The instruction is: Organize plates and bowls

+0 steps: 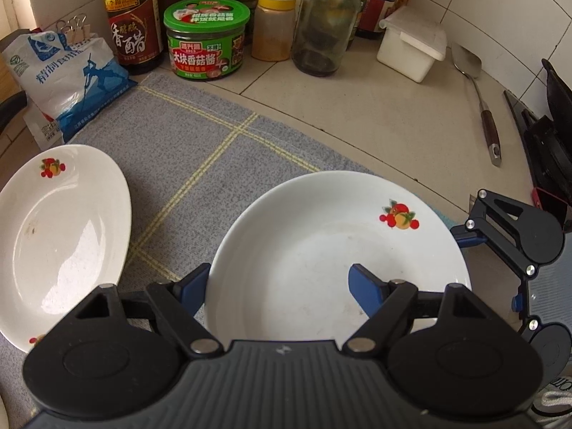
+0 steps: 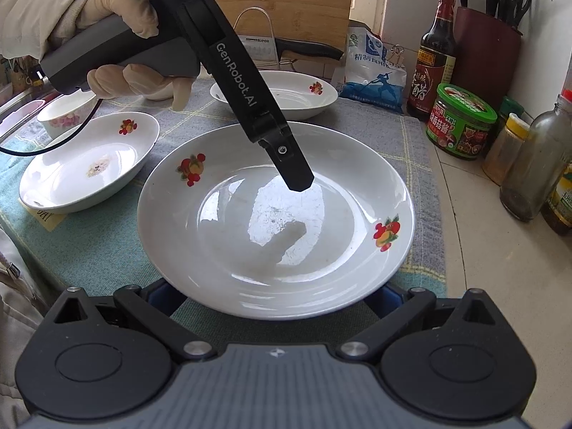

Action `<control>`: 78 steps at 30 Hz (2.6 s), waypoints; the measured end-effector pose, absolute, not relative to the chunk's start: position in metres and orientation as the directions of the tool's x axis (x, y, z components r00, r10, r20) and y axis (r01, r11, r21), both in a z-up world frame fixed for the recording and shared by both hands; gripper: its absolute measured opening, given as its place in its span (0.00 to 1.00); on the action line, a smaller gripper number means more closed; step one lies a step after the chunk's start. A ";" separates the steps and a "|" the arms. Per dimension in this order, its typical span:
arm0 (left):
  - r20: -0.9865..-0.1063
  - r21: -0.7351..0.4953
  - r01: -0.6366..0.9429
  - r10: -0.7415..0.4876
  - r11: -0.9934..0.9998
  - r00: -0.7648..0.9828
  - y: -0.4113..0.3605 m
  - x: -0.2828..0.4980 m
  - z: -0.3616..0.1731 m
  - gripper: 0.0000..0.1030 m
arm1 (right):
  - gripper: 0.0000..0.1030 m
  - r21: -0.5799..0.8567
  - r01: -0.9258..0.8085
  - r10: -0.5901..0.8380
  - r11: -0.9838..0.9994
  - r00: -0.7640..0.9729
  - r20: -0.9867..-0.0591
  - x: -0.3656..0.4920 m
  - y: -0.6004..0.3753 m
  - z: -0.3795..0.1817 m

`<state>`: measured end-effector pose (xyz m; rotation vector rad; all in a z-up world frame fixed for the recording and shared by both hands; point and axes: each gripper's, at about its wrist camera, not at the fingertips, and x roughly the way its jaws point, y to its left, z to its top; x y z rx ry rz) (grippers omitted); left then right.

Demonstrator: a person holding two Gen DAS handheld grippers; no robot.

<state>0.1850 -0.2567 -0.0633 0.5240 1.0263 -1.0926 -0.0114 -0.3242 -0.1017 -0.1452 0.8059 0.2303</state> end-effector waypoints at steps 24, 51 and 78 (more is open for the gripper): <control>-0.858 -0.090 0.911 -0.495 0.403 0.134 -0.305 0.230 -0.079 0.79 | 1.00 -0.080 -0.215 0.089 0.973 0.676 -0.731 0.041 -0.363 -0.113; -0.803 -0.008 0.882 -0.528 0.472 0.275 -0.263 0.193 -0.027 0.87 | 1.00 -0.073 -0.071 -0.003 0.995 0.694 -0.720 0.004 -0.356 -0.092; -0.757 -0.054 0.502 -0.363 0.863 0.543 -0.098 0.037 -0.028 0.88 | 1.00 -0.083 -0.419 0.265 0.904 0.702 -0.661 -0.056 -0.269 -0.072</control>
